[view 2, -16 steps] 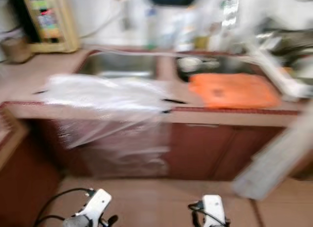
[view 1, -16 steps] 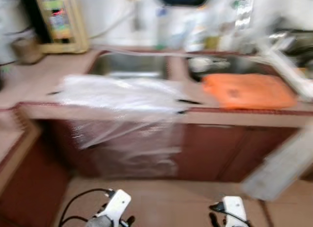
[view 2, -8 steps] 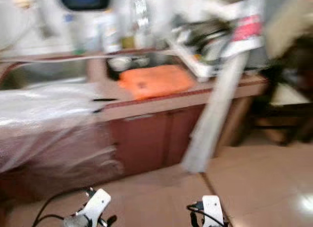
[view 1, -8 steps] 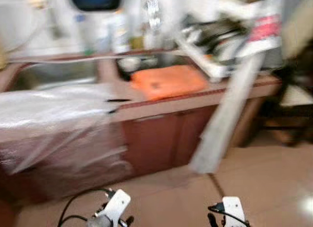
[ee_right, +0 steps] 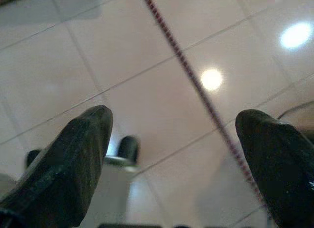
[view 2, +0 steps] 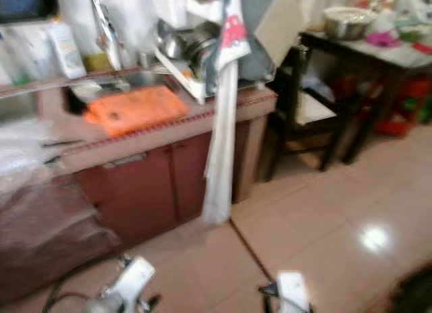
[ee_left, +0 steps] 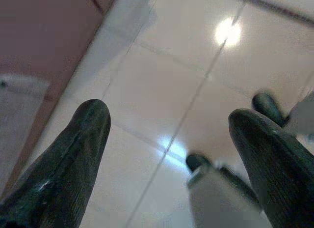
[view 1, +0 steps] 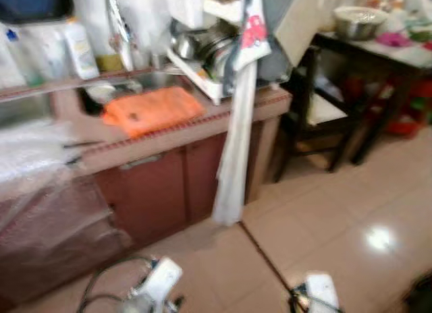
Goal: Kitchen organization
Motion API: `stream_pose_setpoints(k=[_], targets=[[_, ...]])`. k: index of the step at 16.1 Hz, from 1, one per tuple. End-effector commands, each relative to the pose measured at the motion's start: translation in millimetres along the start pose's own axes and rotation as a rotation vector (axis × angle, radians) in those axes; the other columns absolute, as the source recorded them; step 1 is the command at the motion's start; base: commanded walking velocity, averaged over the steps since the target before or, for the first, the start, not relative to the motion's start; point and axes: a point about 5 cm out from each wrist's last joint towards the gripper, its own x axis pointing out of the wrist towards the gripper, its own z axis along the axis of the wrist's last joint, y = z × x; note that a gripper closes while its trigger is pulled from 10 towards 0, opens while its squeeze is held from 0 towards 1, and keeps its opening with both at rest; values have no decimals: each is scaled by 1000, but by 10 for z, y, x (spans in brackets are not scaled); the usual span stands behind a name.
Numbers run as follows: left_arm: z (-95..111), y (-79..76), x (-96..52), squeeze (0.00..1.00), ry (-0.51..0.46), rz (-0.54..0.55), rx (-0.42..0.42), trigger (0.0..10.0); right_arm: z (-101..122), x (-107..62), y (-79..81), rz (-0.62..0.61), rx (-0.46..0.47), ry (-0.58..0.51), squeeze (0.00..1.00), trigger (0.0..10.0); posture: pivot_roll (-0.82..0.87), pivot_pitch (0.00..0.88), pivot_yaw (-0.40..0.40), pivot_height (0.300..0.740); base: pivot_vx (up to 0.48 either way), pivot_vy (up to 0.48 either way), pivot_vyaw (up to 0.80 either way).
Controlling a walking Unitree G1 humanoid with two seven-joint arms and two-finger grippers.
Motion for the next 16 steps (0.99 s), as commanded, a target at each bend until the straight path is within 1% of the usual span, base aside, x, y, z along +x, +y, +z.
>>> stream_pose_setpoints(k=[1,4,7,12,16], targets=[[23,44,-1,0,-2,16,-7,10000,0,4,41,16,-6,3,0,10000,-35,6,29,740,0,0,0],[35,61,3,0,3,27,-39,10000,-2,3,43,16,-12,3,0,10000,-36,6,29,740,0,0,0],[5,58,1,0,18,43,-71,10000,-4,3,50,20,-29,4,0,10000,-36,7,28,740,0,0,0],[-45,52,-8,0,35,49,-67,10000,-15,3,59,24,-26,13,0,10000,-33,12,23,740,0,0,0],[-9,68,-1,0,34,44,-95,10000,-17,4,69,27,-37,17,0,10000,-30,14,22,740,0,0,0]])
